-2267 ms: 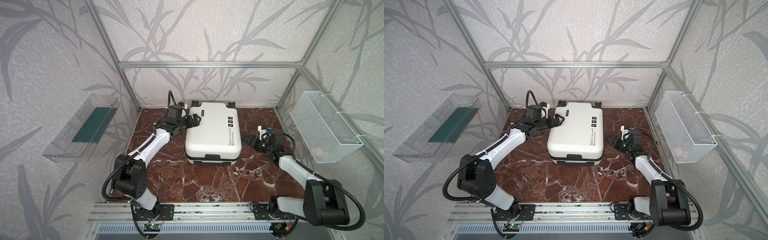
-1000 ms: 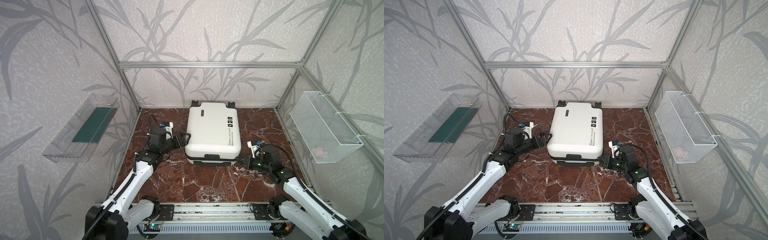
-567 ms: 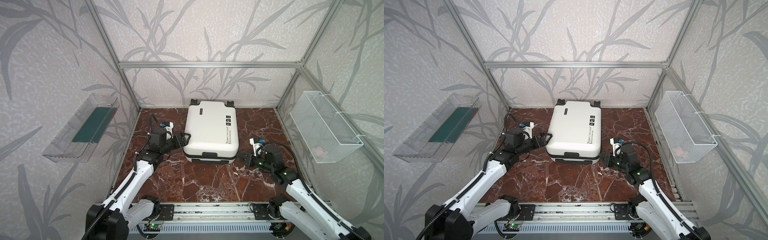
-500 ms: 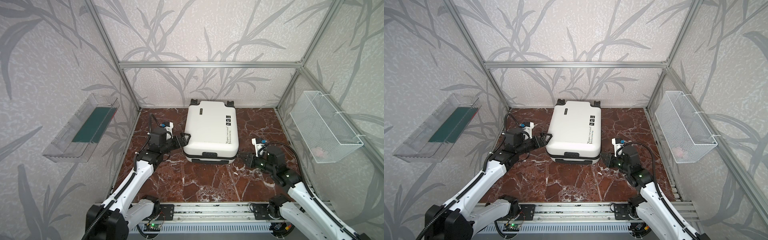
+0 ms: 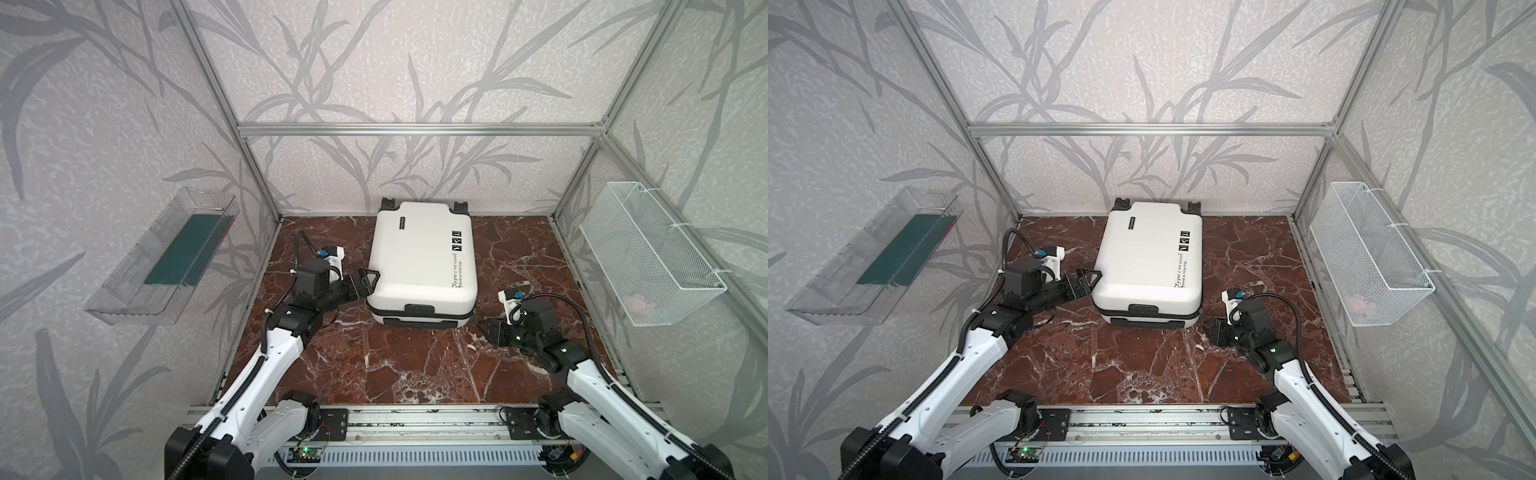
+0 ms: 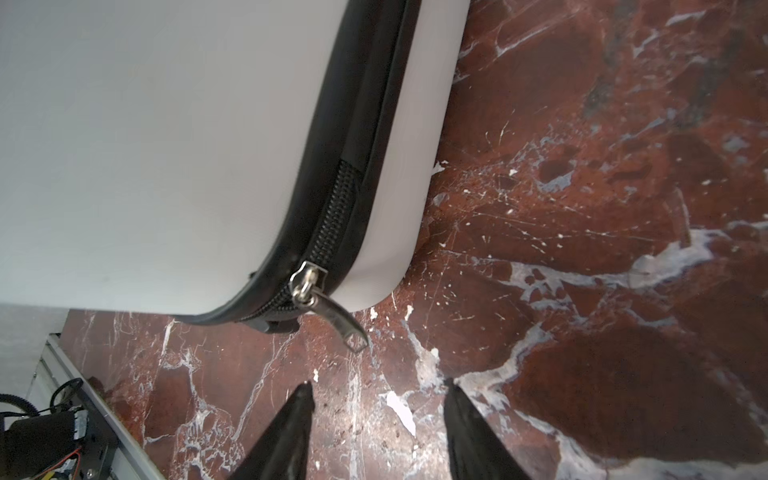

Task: Pack the luggage
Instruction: 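Move the right gripper down to the silver zipper pull at the near corner, then close the right gripper on the zipper pull while the left gripper holds the suitcase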

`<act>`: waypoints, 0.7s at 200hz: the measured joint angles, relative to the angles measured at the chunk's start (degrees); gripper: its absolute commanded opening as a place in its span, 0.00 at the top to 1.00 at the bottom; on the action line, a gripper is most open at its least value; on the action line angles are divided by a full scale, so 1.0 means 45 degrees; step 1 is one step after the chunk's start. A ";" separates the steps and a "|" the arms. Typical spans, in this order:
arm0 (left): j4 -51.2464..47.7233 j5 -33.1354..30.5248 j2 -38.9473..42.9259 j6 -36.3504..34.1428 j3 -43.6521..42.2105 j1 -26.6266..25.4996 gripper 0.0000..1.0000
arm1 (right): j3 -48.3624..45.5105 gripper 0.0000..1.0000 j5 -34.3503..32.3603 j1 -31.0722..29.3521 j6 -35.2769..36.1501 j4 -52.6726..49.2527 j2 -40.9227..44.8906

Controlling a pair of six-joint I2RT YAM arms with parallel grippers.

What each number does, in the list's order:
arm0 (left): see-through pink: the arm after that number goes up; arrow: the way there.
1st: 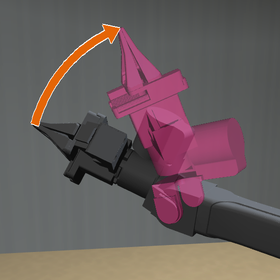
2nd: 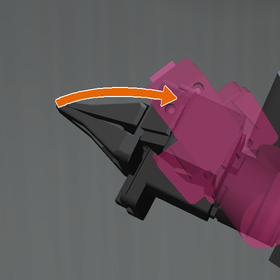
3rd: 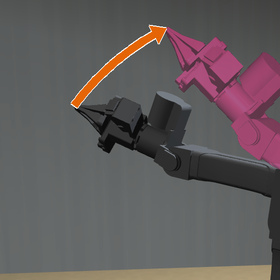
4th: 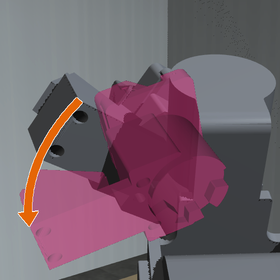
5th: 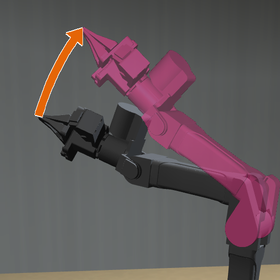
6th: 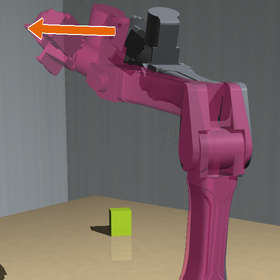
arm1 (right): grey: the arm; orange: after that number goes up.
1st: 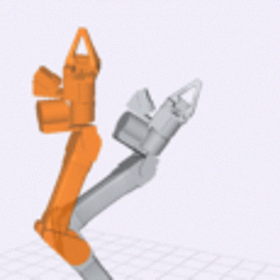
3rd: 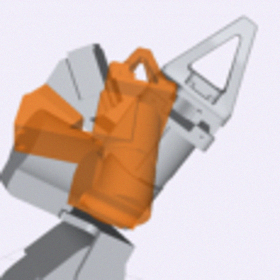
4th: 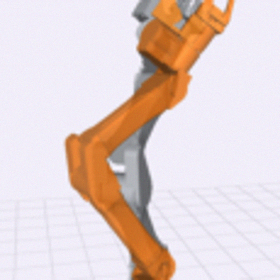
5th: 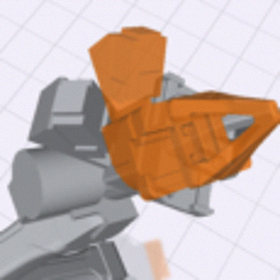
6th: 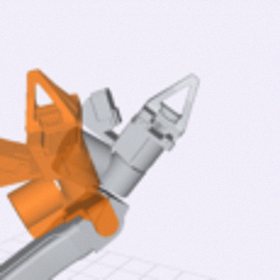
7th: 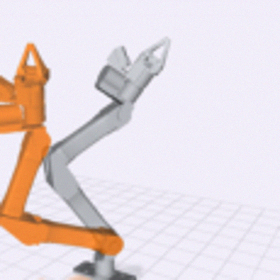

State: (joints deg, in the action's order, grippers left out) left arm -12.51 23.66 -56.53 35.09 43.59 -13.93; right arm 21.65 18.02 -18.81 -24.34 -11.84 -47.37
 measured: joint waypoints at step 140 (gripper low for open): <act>0.0029 0.0000 -0.0015 0.0112 -0.0223 0.0000 0.01 | 0.0801 0.71 0.1166 0.0000 0.1724 0.1841 -0.3133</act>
State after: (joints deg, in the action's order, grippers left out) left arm -12.38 23.66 -56.60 35.59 42.59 -13.93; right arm 25.26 23.27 -18.81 -16.58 -3.55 -61.47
